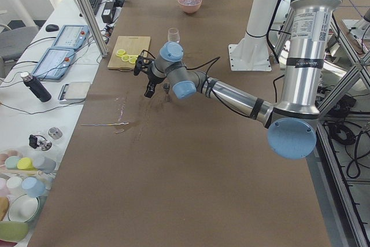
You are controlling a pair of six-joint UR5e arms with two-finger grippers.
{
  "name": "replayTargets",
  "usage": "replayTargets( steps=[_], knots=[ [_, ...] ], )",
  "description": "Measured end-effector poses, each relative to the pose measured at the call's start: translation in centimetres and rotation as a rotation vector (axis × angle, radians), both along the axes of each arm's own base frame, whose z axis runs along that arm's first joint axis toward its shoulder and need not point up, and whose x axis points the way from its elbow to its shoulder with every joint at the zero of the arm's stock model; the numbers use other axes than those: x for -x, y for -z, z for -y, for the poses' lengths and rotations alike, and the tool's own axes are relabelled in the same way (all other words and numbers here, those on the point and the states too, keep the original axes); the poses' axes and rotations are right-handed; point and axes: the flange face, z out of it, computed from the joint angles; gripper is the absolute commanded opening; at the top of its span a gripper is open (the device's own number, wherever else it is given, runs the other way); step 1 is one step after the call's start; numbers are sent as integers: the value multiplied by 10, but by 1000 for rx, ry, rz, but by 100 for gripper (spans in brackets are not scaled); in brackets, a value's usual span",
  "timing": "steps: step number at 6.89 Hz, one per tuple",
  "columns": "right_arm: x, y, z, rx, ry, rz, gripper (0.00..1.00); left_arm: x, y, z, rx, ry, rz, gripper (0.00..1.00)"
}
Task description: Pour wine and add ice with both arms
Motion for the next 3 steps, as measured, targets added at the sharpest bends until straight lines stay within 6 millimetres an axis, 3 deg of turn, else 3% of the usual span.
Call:
replayTargets(
  steps=[2,3],
  knots=[
    [22,-34,-32,19,-65,-8,97,8,1,2,27,-11,-11,97],
    [28,-54,-41,25,-78,-1,87,8,1,3,30,-12,-12,97]
  ],
)
